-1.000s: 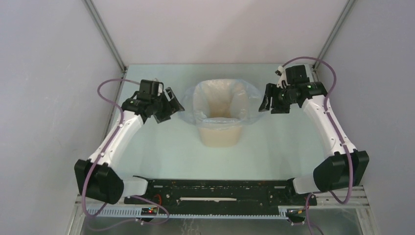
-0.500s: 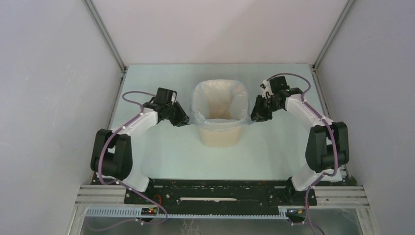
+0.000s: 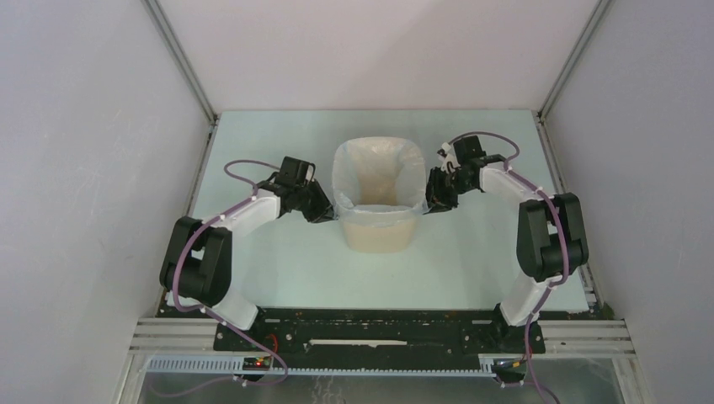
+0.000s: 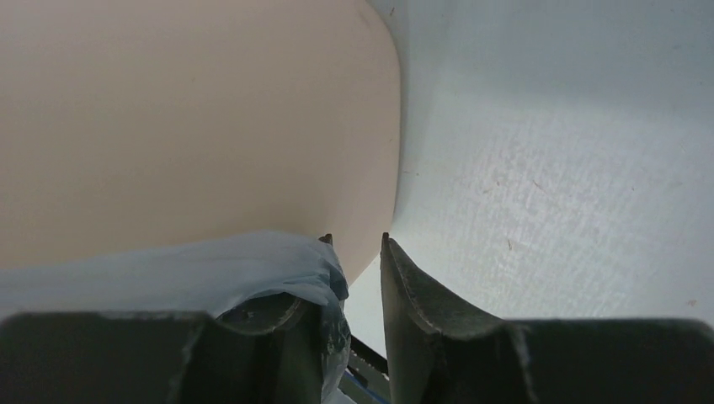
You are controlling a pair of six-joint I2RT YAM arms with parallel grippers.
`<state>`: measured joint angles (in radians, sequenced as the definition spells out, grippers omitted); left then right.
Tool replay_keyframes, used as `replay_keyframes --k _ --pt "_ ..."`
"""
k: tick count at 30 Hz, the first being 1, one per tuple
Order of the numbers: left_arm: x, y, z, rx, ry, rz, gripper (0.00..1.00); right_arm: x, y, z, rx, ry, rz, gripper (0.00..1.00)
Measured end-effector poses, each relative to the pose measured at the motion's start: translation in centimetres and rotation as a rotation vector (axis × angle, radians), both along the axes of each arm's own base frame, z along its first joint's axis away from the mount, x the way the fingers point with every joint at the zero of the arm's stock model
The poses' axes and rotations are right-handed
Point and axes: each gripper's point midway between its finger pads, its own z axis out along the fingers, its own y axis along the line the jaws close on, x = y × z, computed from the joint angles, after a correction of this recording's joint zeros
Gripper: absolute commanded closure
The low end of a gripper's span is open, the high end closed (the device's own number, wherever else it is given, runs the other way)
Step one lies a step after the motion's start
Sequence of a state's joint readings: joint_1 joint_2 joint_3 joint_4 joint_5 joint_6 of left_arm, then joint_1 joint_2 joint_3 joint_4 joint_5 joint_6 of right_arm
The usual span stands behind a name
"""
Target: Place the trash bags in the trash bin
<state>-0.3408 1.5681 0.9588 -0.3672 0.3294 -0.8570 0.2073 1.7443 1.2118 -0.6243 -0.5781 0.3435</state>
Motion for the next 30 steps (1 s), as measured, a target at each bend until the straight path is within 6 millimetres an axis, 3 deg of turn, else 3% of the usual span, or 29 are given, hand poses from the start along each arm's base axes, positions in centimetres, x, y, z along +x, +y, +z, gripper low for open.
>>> replay_keyframes --k 7,11,14,21,25,30 --pt "-0.7 -0.4 -0.8 -0.018 0.013 -0.003 0.85 0.1 1.2 -1.7 -0.036 -0.006 0.033 0.60" --pt "-0.7 -0.3 -0.9 -0.020 0.016 0.005 0.83 0.1 1.0 -2.2 -0.075 -0.007 0.026 0.46" --pt "-0.9 -0.1 -0.6 -0.008 0.013 0.011 0.78 -0.2 0.3 -2.1 -0.113 -0.010 0.016 0.41" --pt "-1.5 0.1 0.3 -0.008 -0.005 0.009 0.74 -1.7 -1.3 2.0 -0.114 -0.055 -0.007 0.32" --pt "-2.4 0.1 -0.7 -0.008 0.011 0.008 0.73 -2.2 -2.0 4.4 -0.117 -0.121 -0.014 0.28" --pt "-3.0 -0.8 -1.0 -0.017 0.014 -0.005 0.73 -2.1 -3.2 4.9 -0.139 -0.141 -0.038 0.28"
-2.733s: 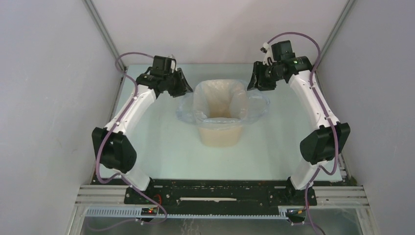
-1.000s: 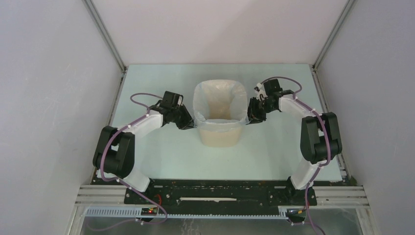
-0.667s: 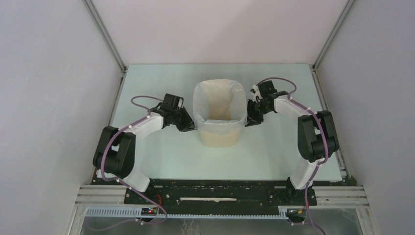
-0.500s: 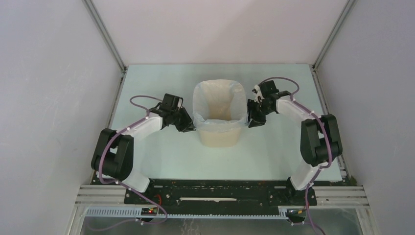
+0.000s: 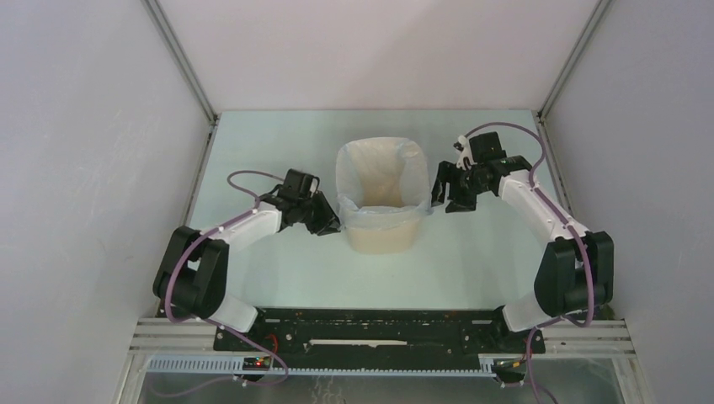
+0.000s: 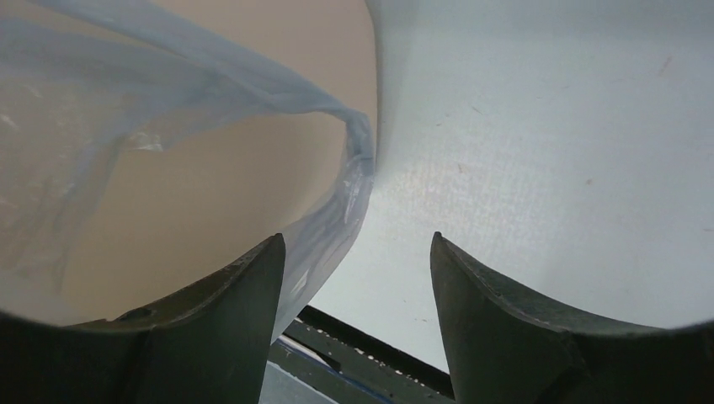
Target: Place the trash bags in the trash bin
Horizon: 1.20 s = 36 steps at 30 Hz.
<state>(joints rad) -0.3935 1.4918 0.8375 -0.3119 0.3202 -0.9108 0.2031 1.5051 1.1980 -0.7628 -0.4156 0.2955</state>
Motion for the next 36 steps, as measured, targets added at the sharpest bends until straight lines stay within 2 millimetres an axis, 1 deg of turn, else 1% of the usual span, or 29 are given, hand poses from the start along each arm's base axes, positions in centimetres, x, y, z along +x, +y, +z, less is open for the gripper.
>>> replay_keyframes --k 2,4,5,8,11,14,16,18,19,21,22,24,27,28,29,30,31,32,33,34,35,36 --pt "-0.3 -0.5 0.0 -0.003 0.002 -0.012 0.74 0.1 -0.5 -0.4 -0.003 0.006 -0.015 0.30" --pt "-0.6 -0.9 0.0 -0.004 0.003 -0.023 0.74 -0.2 -0.6 -1.0 0.001 0.018 -0.019 0.37" --pt "-0.7 -1.0 0.0 -0.005 0.005 -0.026 0.74 -0.3 -0.5 -1.5 0.004 0.028 -0.020 0.39" --pt "-0.8 -1.3 -0.1 -0.009 0.011 -0.026 0.74 -1.0 0.4 -2.5 0.032 0.059 -0.001 0.40" --pt "-1.0 -1.6 -0.1 -0.010 0.015 -0.027 0.74 -1.4 0.4 -3.2 0.054 0.082 -0.005 0.40" --pt "-1.3 -2.3 -0.1 -0.015 0.018 -0.041 0.74 -0.8 -1.1 -3.0 0.080 0.087 -0.051 0.39" --pt "-1.7 -2.9 -0.1 -0.019 0.021 -0.055 0.73 -0.1 -3.1 -2.5 0.094 0.079 -0.115 0.35" --pt "-2.2 -3.5 -0.1 -0.022 0.024 -0.069 0.73 0.2 -5.3 -1.7 0.101 0.061 -0.181 0.28" --pt "-2.4 -3.7 0.0 -0.024 0.025 -0.075 0.73 0.2 -6.4 -0.9 0.105 0.041 -0.216 0.26" --pt "-2.6 -4.1 0.0 -0.028 0.027 -0.082 0.73 0.0 -7.8 0.9 0.107 -0.010 -0.265 0.23" --pt "-2.7 -4.2 0.0 -0.030 0.028 -0.087 0.73 -0.2 -8.4 2.2 0.102 -0.050 -0.283 0.22" --pt "-2.8 -4.4 -0.2 -0.035 0.034 -0.090 0.73 -0.4 -8.5 5.3 0.098 -0.127 -0.285 0.21" --pt "-2.8 -4.7 -0.4 -0.036 0.041 -0.096 0.73 0.5 -7.1 11.8 0.084 -0.285 -0.232 0.20" --pt "-2.8 -4.9 -0.4 -0.039 0.045 -0.100 0.73 1.1 -6.0 14.8 0.077 -0.362 -0.194 0.20" --pt "-2.8 -5.0 -0.4 -0.040 0.047 -0.103 0.73 1.4 -4.8 16.9 0.081 -0.418 -0.156 0.20" --pt "-2.9 -5.1 -0.4 -0.043 0.049 -0.108 0.73 1.5 -3.1 19.4 0.078 -0.479 -0.105 0.21" --pt "-2.9 -5.2 -0.4 -0.044 0.051 -0.111 0.73 1.5 -1.6 21.2 0.079 -0.526 -0.059 0.22" --pt "-2.8 -5.4 -0.3 -0.045 0.053 -0.114 0.73 1.2 0.7 23.1 0.090 -0.575 0.011 0.24" --pt "-2.8 -5.4 -0.3 -0.045 0.053 -0.116 0.73 1.1 2.0 24.1 0.095 -0.603 0.052 0.26" --pt "-2.8 -5.5 -0.3 -0.043 0.055 -0.117 0.73 0.9 3.9 24.6 0.099 -0.619 0.110 0.28" --pt "-2.8 -5.5 -0.3 -0.042 0.058 -0.117 0.73 0.7 5.2 24.6 0.100 -0.622 0.152 0.28" --pt "-2.8 -5.5 -0.3 -0.042 0.059 -0.117 0.73 0.7 6.7 24.0 0.090 -0.606 0.195 0.29"
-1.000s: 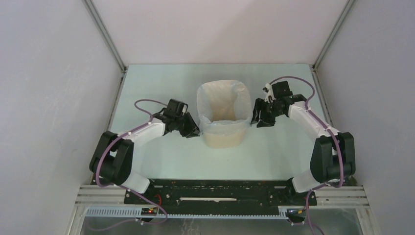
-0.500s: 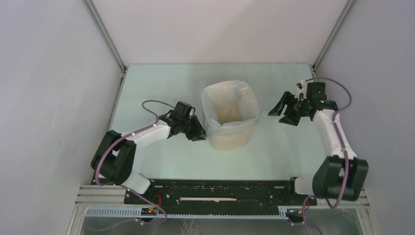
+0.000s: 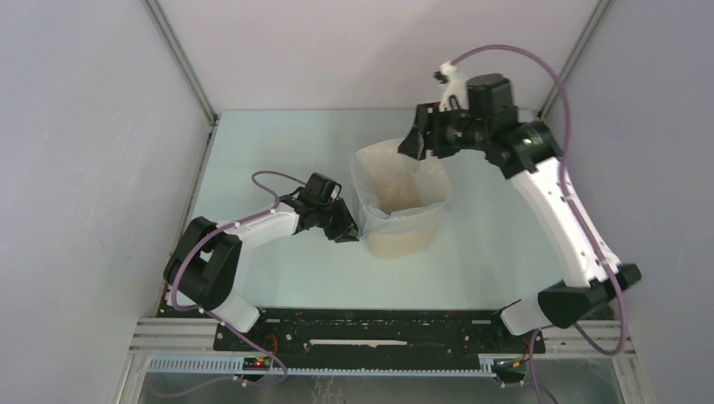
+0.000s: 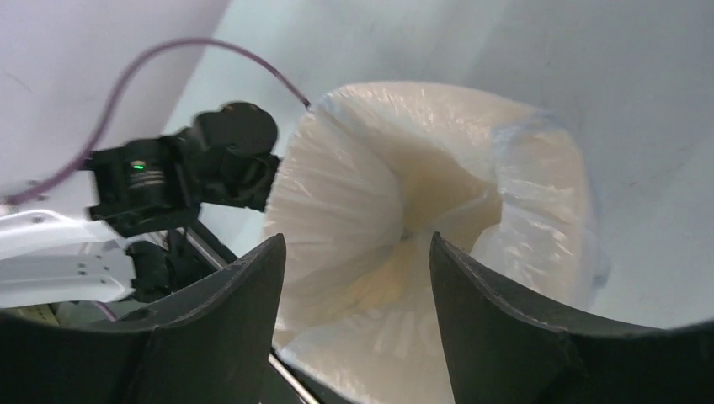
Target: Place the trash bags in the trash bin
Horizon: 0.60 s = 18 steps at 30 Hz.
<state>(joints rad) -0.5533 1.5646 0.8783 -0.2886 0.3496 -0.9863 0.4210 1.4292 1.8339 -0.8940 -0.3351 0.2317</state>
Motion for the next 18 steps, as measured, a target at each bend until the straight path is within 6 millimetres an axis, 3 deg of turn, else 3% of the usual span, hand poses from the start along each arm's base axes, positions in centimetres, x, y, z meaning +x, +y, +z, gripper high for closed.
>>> replay_keyframes --k 3,5,9,13,18 --pt "0.0 0.0 0.0 -0.001 0.003 -0.001 0.73 1.2 1.8 -4.0 -0.087 0.079 0.026 0.29" --pt "0.0 0.0 0.0 -0.001 0.003 -0.001 0.73 2.6 2.0 -7.9 -0.166 0.146 0.010 0.29" --pt "-0.1 0.0 -0.1 0.001 0.004 -0.002 0.74 4.3 1.6 -12.9 -0.277 0.216 -0.005 0.30" --pt "-0.2 0.0 -0.1 0.003 0.005 -0.004 0.74 6.4 1.9 -14.9 -0.317 0.218 -0.020 0.30" --pt "-0.4 0.0 0.0 0.007 0.003 -0.015 0.74 8.2 2.4 -14.8 -0.320 0.183 -0.046 0.29"
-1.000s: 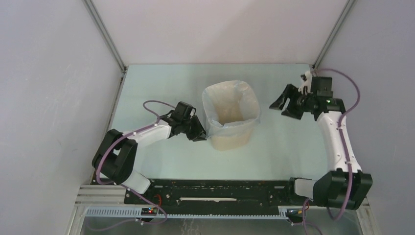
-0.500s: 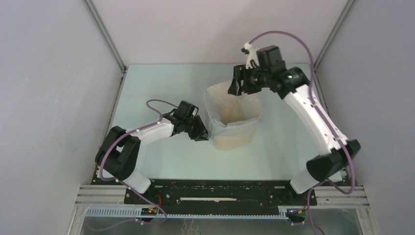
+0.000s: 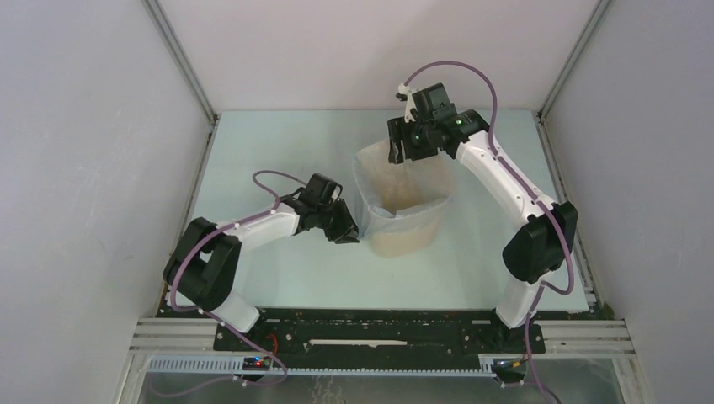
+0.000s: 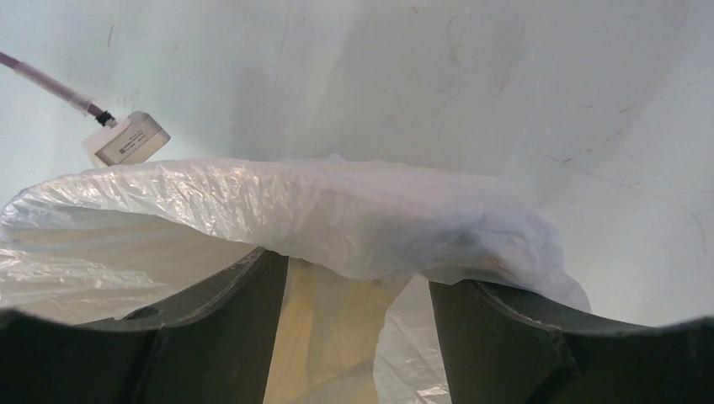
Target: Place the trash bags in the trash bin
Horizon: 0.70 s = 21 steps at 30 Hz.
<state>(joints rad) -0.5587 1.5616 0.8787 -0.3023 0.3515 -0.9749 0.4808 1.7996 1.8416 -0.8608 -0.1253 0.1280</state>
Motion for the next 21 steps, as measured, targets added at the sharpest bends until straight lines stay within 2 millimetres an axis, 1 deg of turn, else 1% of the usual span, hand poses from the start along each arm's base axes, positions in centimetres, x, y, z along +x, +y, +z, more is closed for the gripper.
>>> replay_keyframes --k 5,7,12,14,16,17,21 --pt "-0.1 -0.1 0.0 0.004 -0.007 -0.010 0.74 -0.4 0.0 0.3 -0.030 -0.024 -0.012 0.29" --pt "-0.1 -0.1 0.0 0.004 -0.008 -0.010 0.73 -1.6 -0.1 0.0 -0.049 -0.023 -0.006 0.28" --pt "0.0 -0.2 0.0 0.002 -0.010 -0.010 0.74 -6.1 -0.2 -1.0 -0.087 -0.021 0.036 0.33" --pt "0.0 -0.2 0.0 0.001 -0.011 -0.010 0.74 -6.9 -0.1 -1.7 -0.092 -0.017 0.049 0.36" --pt "0.0 -0.2 0.0 0.001 -0.012 -0.010 0.74 -7.0 0.0 -3.0 -0.105 -0.001 0.051 0.38" --pt "0.0 -0.2 0.0 0.001 -0.012 -0.010 0.74 -6.7 0.0 -3.8 -0.115 0.009 0.046 0.40" --pt "0.0 -0.2 0.0 0.001 -0.011 -0.010 0.74 -5.1 0.2 -7.2 -0.176 0.044 0.018 0.41"
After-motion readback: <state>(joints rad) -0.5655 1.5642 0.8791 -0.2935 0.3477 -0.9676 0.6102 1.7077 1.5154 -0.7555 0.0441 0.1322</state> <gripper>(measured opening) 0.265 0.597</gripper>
